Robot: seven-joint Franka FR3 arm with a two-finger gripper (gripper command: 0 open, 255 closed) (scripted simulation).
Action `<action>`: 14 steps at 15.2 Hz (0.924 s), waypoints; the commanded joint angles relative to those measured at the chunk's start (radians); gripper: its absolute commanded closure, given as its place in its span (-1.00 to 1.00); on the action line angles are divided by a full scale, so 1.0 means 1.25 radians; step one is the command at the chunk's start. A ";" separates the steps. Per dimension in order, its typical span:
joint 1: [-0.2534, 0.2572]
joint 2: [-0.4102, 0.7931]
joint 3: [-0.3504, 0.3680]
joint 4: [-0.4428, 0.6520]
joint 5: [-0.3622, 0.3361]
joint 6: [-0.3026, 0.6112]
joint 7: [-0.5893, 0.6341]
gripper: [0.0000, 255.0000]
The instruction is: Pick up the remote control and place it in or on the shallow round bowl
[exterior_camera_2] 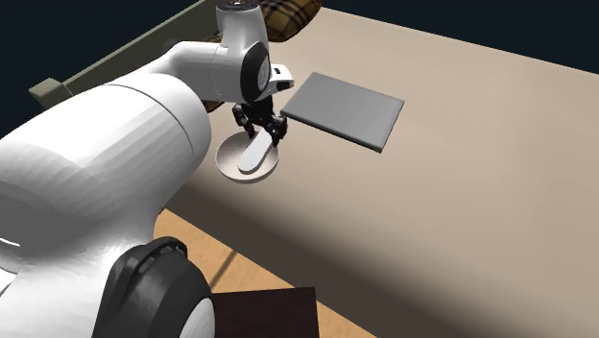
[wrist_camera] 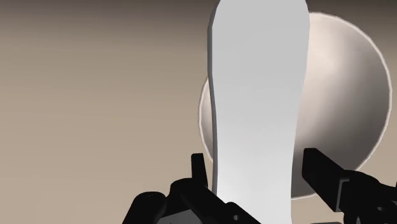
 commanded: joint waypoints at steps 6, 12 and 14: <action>0.048 0.022 0.039 0.010 -0.004 0.011 0.090 1.00; 0.048 0.039 0.039 -0.034 -0.005 0.072 0.092 1.00; 0.048 0.045 0.039 -0.047 -0.005 0.092 0.092 1.00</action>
